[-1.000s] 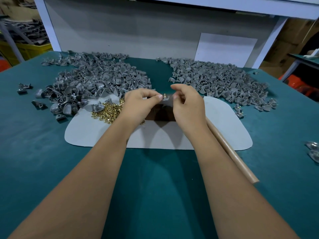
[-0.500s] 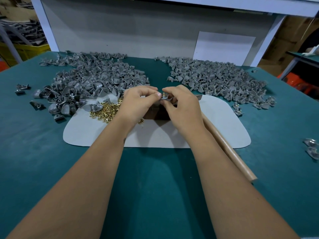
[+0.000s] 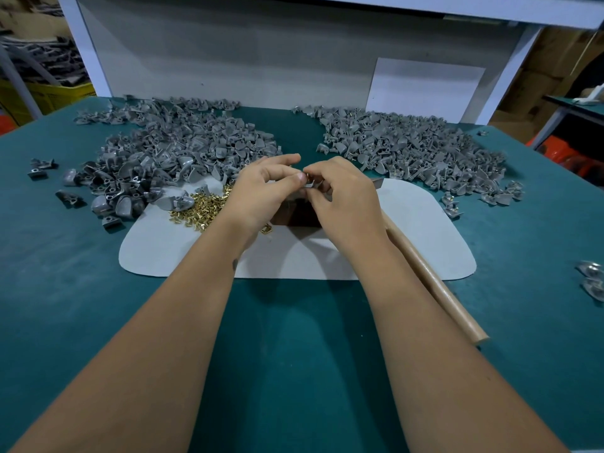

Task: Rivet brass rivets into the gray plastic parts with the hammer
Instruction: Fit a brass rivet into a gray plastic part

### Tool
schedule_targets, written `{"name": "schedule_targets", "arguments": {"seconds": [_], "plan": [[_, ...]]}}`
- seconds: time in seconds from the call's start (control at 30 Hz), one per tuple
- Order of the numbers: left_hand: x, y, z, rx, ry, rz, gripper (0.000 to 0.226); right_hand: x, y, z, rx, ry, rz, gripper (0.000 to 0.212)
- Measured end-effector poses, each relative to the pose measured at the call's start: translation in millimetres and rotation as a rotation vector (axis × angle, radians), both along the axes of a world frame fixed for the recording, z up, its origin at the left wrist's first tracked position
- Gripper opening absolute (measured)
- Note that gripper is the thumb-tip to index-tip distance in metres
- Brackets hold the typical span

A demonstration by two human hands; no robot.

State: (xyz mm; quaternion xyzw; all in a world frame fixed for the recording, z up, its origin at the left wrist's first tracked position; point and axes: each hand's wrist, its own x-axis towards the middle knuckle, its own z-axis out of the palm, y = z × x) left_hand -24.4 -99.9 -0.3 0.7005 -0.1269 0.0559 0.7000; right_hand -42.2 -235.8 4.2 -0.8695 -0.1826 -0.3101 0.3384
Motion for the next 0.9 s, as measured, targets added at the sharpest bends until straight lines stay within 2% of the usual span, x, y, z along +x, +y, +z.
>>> {"name": "schedule_targets", "arguments": {"seconds": [0.17, 0.33, 0.5, 0.63, 0.8, 0.9], "plan": [[-1, 0, 1, -0.059, 0.022, -0.046, 0.022, -3, 1, 1, -0.015, -0.041, -0.018, 0.028], [-2, 3, 1, -0.061, 0.042, -0.105, 0.037, -1, 0, 0, 0.009, -0.029, 0.006, 0.011], [-1, 6, -2, 0.063, -0.003, -0.093, 0.042, 1, 0, -1, 0.006, -0.003, 0.014, 0.008], [-1, 8, -3, 0.135, -0.015, -0.067, 0.041, 3, -1, -3, -0.033, 0.007, 0.040, 0.008], [1, 10, -5, 0.204, -0.010, -0.051, 0.024, 7, -2, -5, -0.084, 0.045, 0.051, 0.011], [2, 12, -6, 0.212, -0.006, -0.056, 0.022, 7, -2, -3, -0.069, 0.074, 0.070, 0.013]]}}
